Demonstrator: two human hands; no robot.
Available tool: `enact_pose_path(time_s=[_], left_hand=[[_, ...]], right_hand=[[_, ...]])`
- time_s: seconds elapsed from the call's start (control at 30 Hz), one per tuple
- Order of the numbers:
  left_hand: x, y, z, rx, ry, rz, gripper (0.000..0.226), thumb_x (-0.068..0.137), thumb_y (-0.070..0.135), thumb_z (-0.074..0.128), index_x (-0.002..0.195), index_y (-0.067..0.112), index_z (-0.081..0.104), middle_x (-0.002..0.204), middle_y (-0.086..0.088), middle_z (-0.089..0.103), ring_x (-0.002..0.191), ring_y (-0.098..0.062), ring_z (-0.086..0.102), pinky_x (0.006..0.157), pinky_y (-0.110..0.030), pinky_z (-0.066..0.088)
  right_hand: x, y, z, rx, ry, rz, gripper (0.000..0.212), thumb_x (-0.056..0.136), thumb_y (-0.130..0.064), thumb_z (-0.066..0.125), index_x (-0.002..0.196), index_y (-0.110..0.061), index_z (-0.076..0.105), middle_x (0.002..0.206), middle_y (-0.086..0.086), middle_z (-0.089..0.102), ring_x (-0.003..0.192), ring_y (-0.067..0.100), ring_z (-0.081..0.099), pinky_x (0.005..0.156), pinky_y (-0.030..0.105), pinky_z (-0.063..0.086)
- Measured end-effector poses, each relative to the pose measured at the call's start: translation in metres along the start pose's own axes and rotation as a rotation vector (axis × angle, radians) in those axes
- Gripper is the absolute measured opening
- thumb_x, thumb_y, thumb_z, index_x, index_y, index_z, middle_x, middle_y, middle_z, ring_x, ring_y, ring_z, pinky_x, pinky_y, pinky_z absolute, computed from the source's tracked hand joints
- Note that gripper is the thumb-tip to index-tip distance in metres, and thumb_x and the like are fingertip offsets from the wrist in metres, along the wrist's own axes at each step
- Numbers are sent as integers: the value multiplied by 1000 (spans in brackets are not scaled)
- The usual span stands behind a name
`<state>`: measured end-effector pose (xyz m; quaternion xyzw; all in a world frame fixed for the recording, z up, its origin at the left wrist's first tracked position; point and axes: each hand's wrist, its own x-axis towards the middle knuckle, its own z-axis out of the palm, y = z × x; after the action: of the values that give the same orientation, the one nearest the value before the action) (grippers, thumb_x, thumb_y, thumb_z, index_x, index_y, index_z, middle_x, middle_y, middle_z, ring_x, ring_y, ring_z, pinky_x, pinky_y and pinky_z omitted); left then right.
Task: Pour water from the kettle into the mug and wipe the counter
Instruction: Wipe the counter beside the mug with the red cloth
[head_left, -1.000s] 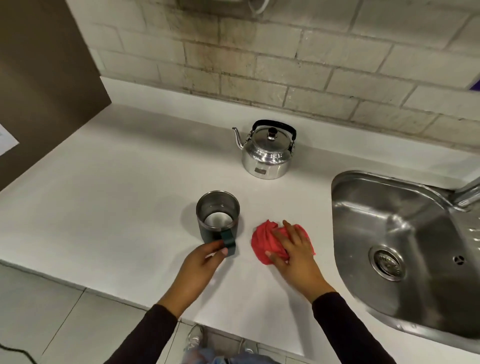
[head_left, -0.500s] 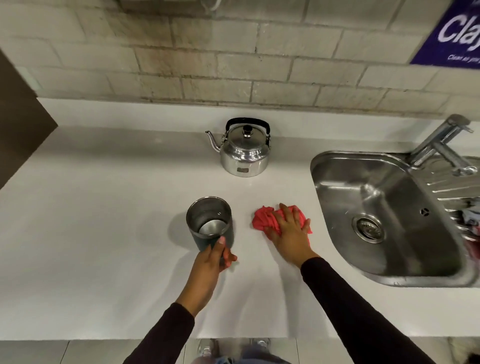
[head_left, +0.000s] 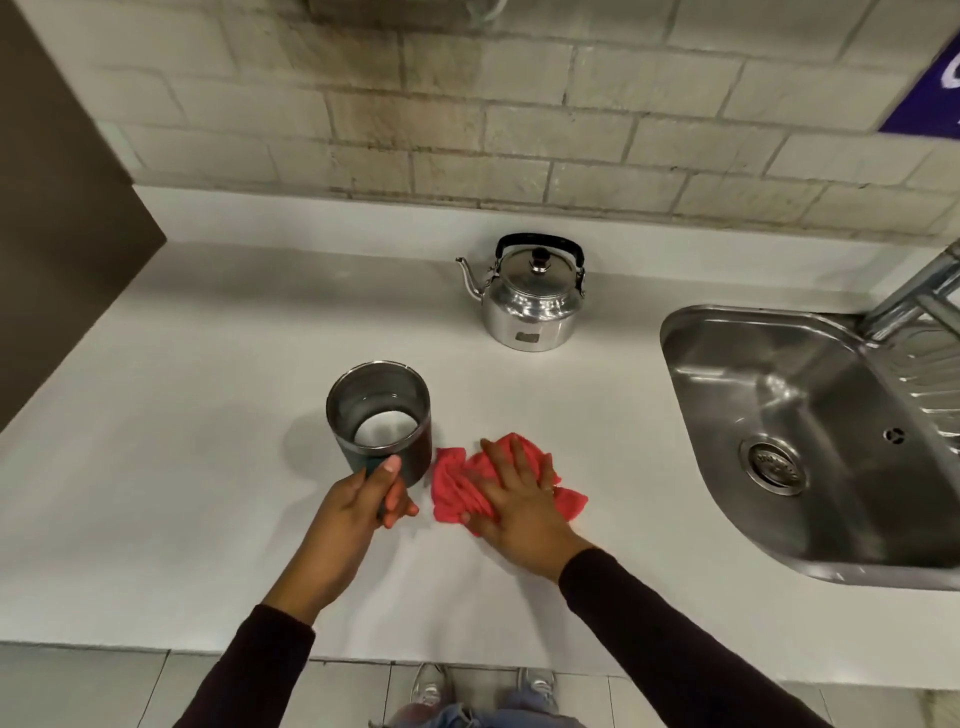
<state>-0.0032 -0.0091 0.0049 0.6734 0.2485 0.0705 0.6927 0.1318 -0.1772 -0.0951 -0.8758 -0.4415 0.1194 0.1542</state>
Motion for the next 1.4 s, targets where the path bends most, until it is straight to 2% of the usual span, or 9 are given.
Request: enact_pose_path(time_s=[0.2,0.33,0.47,0.57,0.7,0.87,0.97,1.2,1.4], left_hand=[[-9,-1,-13,-44,46,-33,55,98,31,40,44,27,42,45,7,41,49,-4,52,97,-51,45],[-18,6,-16,-67,25,-37,48,83,50,50,42,27,44,44,6,43,52,-5,56,97,-48,45],[-29,9,-21,-32,19,-15,44,69,62,48,43,26,43,45,4,43,58,-8,59,95,-44,46],[-36,9,-27,17,35,-3,46,70,63,47,44,26,42,45,4,43,64,-8,63,90,-38,44],[-40,8,-35,34,47,30,46,72,62,45,45,25,42,45,3,43,64,-7,64,82,-32,45],[-42,6,-40,83,32,81,45,76,60,43,47,26,38,46,4,41,59,-13,47,57,-9,39],[-38,3,-38,29,17,52,45,77,58,45,47,25,40,46,3,40,62,-15,53,73,-22,44],[-27,-4,-11,13,-43,-7,46,72,62,46,43,26,44,44,3,45,64,-8,65,80,-31,44],[-14,-17,14,47,-68,-3,54,96,43,42,44,27,41,46,4,45,65,-6,65,76,-29,41]], right_hand=[[-25,26,-10,-13,23,81,58,92,-49,39,146,-41,18,161,-3,3,146,24,-14,111,54,-17],[27,45,-36,151,92,304,52,97,-37,40,145,-22,29,160,2,10,147,25,-3,116,49,-9],[88,19,-42,484,97,350,51,97,-33,39,144,-14,32,158,4,17,147,26,1,118,44,3],[106,-14,-30,527,43,272,59,96,-42,38,148,-17,23,158,3,19,147,26,2,116,42,2],[87,-52,0,242,-72,-21,61,88,-57,26,145,-35,25,158,-2,18,147,25,-3,117,52,-5],[22,-43,10,136,-132,-261,47,89,-52,42,133,-36,48,160,-11,13,146,15,-10,111,44,-18],[-15,-22,-1,143,-148,-291,45,82,-48,56,126,-36,55,158,-13,13,146,14,-10,112,45,-18],[-53,41,-39,244,-41,-37,40,80,-19,67,120,-25,62,152,-14,21,147,14,1,115,43,-10],[-44,53,-49,277,175,265,38,81,-13,63,119,-20,62,150,-3,36,145,19,14,116,49,-3]])
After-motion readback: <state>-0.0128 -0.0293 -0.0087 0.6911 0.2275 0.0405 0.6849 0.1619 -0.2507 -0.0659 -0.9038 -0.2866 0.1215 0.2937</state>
